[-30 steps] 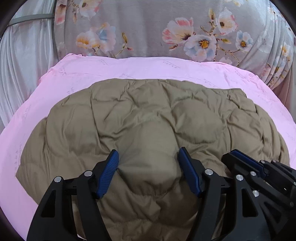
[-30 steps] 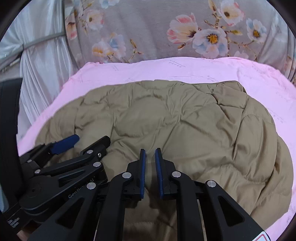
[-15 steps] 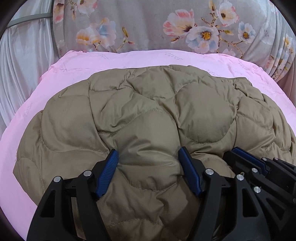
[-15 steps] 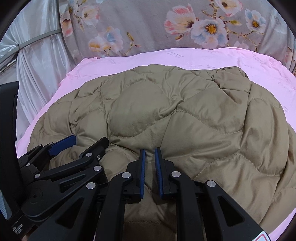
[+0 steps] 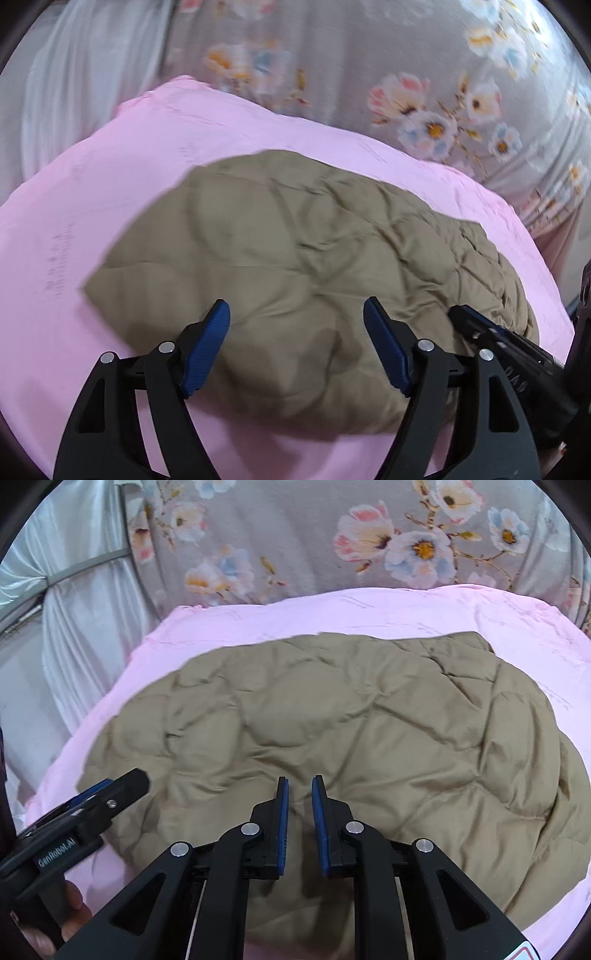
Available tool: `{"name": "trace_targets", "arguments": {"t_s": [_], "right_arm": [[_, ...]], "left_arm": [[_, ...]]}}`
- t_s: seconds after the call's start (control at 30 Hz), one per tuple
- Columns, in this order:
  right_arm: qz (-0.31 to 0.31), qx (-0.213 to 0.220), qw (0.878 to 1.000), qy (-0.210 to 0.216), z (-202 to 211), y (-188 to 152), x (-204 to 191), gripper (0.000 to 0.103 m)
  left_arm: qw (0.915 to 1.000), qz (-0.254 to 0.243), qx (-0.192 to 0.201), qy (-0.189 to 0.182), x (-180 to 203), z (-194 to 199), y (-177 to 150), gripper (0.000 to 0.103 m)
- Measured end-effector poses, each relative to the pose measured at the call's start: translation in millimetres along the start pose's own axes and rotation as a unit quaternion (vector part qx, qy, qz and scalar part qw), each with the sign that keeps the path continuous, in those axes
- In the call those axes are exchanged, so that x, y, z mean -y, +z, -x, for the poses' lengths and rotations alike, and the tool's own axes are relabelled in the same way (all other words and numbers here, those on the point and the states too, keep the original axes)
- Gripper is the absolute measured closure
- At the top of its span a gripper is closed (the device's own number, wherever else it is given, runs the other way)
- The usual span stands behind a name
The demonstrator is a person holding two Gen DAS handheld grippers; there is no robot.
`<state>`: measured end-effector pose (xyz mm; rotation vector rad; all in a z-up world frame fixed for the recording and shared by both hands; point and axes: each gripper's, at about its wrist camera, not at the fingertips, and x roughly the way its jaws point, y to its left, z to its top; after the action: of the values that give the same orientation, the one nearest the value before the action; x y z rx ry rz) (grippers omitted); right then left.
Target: Fold large clothes
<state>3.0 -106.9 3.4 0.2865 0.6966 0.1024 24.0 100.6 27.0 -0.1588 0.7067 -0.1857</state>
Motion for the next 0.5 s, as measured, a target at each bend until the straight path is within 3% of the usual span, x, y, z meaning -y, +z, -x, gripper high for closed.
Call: {"name": "trace_targets", "arguments": {"t_s": [0.07,0.17,0.23,0.3,0.5], "right_arm": [[0.014,-0.012,1.0,0.003,-1.9,0.3,-10.4,0.087],[0.024,-0.026,0.999,0.003,-7.4,-2.4,-20.8,0.087],[0.026,-0.032,0.999,-0.001,-10.6,-4.0,-22.3,0.087],[0.026,-0.039,0.999,-0.002,-13.3,-4.2,-22.2,0.087],[0.017,-0.05,0.999,0.004,-19.0,-6.2,-19.2,0.087]], "left_arm": [[0.9994,0.03,-0.005,0.016,-23.6,8.2,2.5,0.018],[0.9942,0.097,-0.039,0.021,-64.5,3.5,7.5,0.016],[0.9862,0.152,-0.062,0.017,-90.1,-5.5,4.0,0.016],[0.9758,0.202,-0.083,-0.015,-109.8,-16.8,-0.2,0.015],[0.9717,0.213,-0.086,-0.054,-97.4,-33.7,10.3,0.013]]}}
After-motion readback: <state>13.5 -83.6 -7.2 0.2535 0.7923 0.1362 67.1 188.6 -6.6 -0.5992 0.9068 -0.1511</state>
